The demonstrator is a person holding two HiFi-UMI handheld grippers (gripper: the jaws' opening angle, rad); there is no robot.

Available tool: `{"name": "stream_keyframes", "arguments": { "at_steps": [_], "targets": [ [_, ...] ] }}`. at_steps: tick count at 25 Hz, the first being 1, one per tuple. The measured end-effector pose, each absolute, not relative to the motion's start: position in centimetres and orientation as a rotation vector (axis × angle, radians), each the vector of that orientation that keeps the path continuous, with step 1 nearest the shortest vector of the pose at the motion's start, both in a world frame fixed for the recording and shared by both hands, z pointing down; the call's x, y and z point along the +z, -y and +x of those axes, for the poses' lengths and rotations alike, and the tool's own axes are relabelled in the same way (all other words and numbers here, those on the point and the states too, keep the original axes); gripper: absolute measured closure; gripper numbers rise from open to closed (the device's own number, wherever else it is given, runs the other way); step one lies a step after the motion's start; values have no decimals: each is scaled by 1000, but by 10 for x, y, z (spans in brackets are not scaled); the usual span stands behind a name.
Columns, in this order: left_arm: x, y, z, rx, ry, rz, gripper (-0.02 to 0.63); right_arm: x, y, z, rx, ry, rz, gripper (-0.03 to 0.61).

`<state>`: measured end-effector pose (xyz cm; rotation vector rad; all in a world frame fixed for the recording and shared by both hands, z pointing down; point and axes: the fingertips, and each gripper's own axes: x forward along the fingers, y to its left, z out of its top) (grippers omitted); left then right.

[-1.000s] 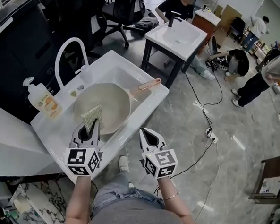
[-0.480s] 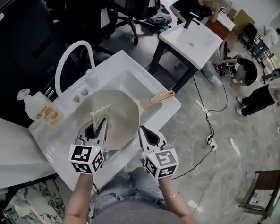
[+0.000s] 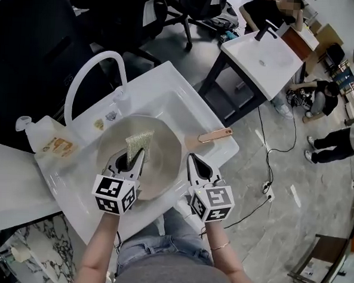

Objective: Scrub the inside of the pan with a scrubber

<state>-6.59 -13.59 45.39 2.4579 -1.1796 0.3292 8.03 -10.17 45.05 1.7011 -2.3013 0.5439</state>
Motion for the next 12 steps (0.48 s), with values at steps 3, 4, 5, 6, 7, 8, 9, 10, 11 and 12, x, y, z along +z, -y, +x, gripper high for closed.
{"name": "stream_keyframes", "arguments": {
  "at_steps": [3, 4, 5, 6, 7, 8, 9, 10, 11, 12],
  "targets": [
    [467, 141, -56, 357, 1128, 2437, 552, 454, 117, 87, 555, 2305, 1685, 568],
    [472, 142, -52, 367, 1107, 2428, 552, 456, 121, 89, 561, 2306, 1679, 568],
    [477, 142, -49, 374, 1084, 2417, 552, 457, 125, 91, 566, 2306, 1673, 568],
    [483, 141, -44, 379, 1059, 2405, 552, 459, 128, 93, 571, 2306, 1668, 568],
    [488, 141, -39, 383, 1030, 2393, 552, 460, 132, 95, 576, 2307, 1663, 568],
    [492, 140, -34, 389, 999, 2382, 552, 461, 135, 96, 581, 2309, 1659, 568],
    [497, 139, -29, 400, 964, 2377, 552, 461, 138, 98, 585, 2311, 1654, 568],
    [501, 137, -24, 415, 925, 2376, 552, 462, 141, 99, 589, 2313, 1650, 568],
    [505, 134, -18, 435, 880, 2381, 552, 463, 144, 100, 592, 2313, 1646, 568],
    [508, 131, -12, 455, 830, 2393, 552, 465, 146, 101, 595, 2312, 1644, 568]
  ]
}}
